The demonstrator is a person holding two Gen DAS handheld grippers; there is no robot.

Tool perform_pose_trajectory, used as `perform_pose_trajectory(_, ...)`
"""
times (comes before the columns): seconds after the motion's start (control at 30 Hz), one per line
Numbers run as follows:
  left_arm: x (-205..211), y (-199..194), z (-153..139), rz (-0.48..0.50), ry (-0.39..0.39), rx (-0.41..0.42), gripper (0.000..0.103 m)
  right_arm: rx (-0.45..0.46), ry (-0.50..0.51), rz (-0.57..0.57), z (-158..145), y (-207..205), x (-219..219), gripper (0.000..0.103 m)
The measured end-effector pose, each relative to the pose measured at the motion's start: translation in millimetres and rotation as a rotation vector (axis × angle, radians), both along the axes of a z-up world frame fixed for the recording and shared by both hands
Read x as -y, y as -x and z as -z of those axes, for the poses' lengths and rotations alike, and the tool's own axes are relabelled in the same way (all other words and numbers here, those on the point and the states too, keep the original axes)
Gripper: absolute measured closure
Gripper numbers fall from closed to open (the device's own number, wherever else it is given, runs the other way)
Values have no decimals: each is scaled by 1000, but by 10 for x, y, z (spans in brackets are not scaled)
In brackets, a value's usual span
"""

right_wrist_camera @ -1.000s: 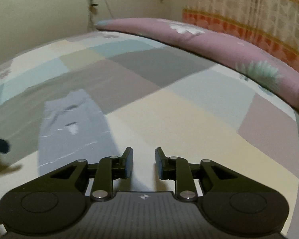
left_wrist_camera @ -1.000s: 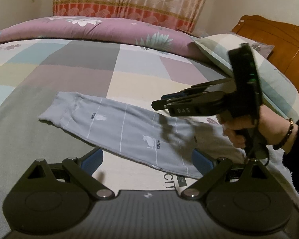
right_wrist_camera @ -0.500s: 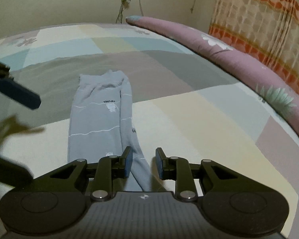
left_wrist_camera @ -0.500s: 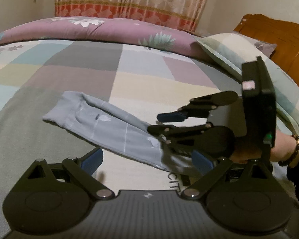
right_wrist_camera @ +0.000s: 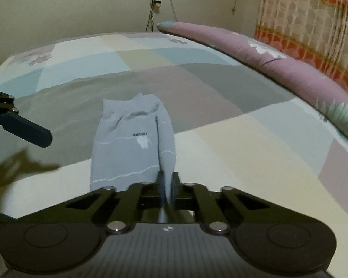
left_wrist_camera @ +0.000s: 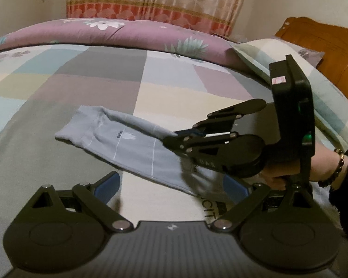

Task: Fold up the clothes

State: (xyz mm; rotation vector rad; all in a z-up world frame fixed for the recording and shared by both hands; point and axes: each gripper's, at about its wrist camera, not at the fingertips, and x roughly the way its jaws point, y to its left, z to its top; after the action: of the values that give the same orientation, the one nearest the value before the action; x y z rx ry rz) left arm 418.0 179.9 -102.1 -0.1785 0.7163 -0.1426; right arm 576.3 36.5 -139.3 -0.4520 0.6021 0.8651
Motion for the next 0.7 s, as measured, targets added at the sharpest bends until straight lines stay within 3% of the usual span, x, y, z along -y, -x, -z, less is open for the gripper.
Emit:
perform_pose_trajectory(0.13, -64, 14, -6, -9, 22, 3, 8, 1, -12, 73, -46, -191, 19, 97)
perform_pose_trajectory(0.2, -85, 20, -6, -10, 27, 3, 8, 21, -23, 168, -70, -334, 37, 92)
perform_pose_trajectory(0.33, -146, 38, -9, -18, 40, 6, 8, -62, -115, 270, -159, -600, 117, 89)
perform_pose_trajectory(0.47, -252, 56, 4, -36, 45, 0, 8, -155, -149, 235, -162, -703, 68, 83)
perform_pose_trajectory(0.7, -515, 111, -2, -92, 60, 0, 8, -136, -93, 39, -49, -463, -444, 83)
